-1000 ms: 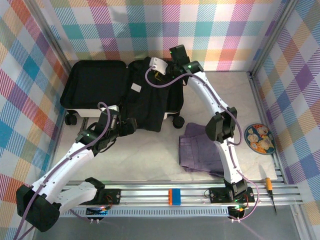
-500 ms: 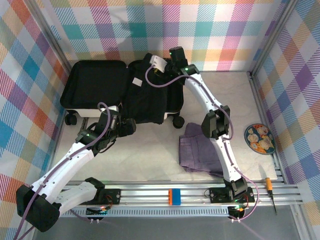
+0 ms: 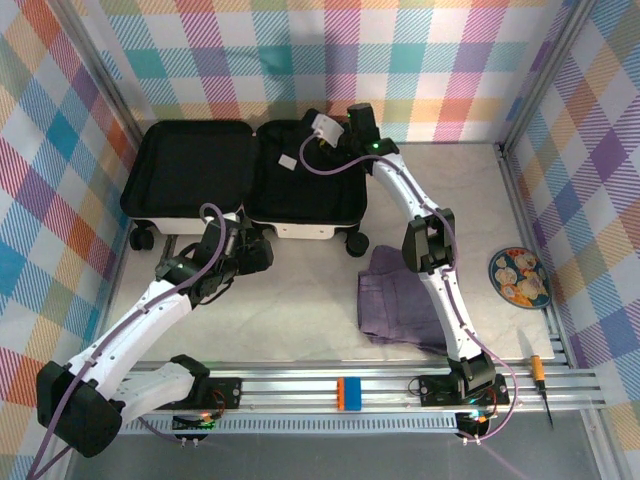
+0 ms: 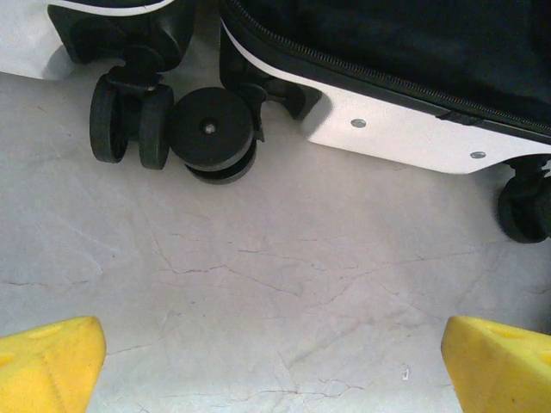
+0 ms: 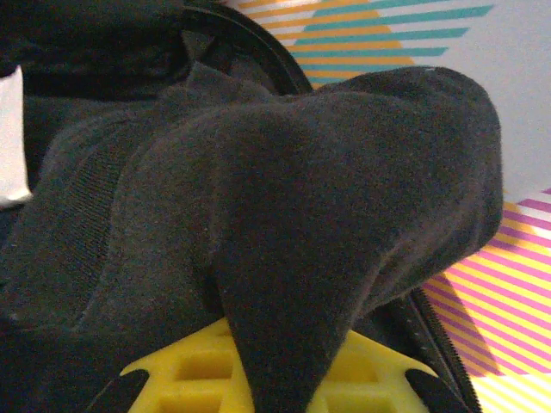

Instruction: Pack the luggage

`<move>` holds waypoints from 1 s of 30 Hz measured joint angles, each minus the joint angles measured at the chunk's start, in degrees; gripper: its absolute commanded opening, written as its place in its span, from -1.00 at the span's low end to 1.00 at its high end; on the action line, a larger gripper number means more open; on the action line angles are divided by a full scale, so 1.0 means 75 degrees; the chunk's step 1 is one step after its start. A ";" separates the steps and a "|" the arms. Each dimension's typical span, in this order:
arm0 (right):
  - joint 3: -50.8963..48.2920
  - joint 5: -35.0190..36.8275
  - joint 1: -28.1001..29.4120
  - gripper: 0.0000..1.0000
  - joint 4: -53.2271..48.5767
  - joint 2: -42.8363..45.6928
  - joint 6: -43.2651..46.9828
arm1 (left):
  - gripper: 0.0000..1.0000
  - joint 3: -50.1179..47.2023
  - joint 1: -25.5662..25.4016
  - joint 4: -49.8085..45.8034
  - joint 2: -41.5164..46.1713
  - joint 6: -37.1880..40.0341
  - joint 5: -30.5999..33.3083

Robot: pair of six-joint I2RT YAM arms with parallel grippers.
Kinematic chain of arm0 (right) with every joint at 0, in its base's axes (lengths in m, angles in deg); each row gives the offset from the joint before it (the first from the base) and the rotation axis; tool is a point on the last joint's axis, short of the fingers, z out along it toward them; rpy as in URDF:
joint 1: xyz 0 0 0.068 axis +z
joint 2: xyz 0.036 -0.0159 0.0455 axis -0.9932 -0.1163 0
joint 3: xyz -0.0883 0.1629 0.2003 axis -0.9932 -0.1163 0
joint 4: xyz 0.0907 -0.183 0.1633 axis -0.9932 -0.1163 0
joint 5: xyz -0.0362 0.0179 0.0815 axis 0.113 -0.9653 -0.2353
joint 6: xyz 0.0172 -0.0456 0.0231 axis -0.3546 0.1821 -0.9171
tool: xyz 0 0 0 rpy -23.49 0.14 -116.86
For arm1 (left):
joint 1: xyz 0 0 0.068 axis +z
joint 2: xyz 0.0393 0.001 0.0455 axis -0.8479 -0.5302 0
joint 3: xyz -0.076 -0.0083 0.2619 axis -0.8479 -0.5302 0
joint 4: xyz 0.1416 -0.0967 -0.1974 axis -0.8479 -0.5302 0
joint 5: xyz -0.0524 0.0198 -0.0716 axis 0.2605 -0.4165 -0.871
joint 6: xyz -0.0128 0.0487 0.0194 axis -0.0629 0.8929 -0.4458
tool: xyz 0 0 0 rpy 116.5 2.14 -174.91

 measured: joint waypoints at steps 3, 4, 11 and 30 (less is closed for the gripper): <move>0.0055 -0.0003 -0.0006 -0.88 0.0245 -0.0076 -0.0058 | 1.00 0.0000 0.0000 0.0000 -0.0041 -0.0003 0.0000; 0.0073 -0.0009 -0.0020 -0.87 0.0344 -0.0117 -0.0093 | 1.00 0.0000 0.0000 0.0000 -0.0052 0.0000 0.0000; 0.0157 -0.0114 -0.0032 -0.49 0.0799 -0.0460 -0.0554 | 1.00 0.0003 0.0000 0.0006 -0.0111 -0.0003 -0.0003; 0.0300 0.0458 -0.0032 0.85 0.1644 -0.0475 -0.2238 | 1.00 0.0137 0.0000 -0.0003 -0.0248 0.0000 -0.0020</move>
